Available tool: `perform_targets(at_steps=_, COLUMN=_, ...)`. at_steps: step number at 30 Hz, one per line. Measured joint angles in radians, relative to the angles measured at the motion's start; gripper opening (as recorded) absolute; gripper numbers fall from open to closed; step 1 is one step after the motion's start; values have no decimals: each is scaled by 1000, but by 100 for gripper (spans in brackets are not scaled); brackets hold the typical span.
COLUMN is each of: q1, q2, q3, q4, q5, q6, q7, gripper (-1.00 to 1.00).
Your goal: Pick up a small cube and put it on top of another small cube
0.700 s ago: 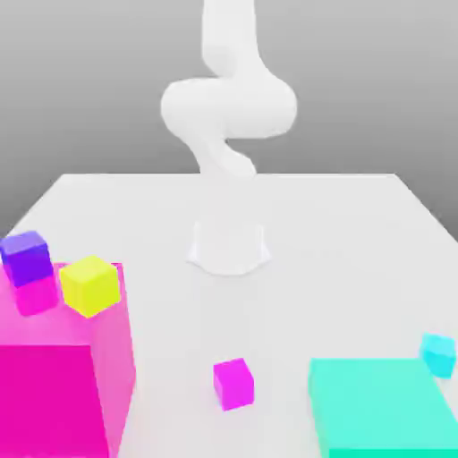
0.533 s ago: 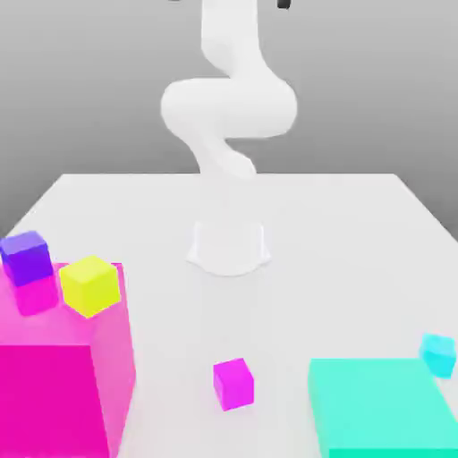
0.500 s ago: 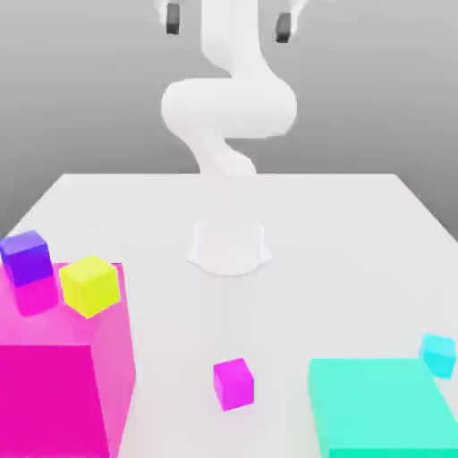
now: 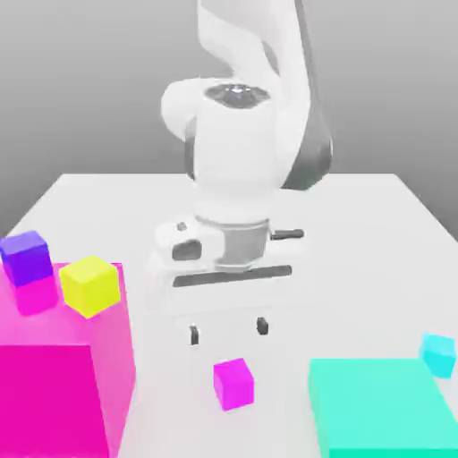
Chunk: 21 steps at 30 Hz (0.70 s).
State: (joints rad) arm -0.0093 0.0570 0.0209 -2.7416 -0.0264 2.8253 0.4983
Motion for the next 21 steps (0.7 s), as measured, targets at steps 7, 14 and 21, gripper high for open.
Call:
perform_targets(at_steps=7, q1=9, q2=248, q3=-9, q4=26, q5=6, q6=196, q7=-15, gripper=-100)
perform_targets(at_steps=14, q1=8, q2=254, q3=-9, q4=27, q5=2, q6=200, q7=-11, gripper=-100)
perform_targets(at_steps=21, q1=-6, q2=49, q3=6, q4=-7, q5=21, q6=29, q7=-8, gripper=-100)
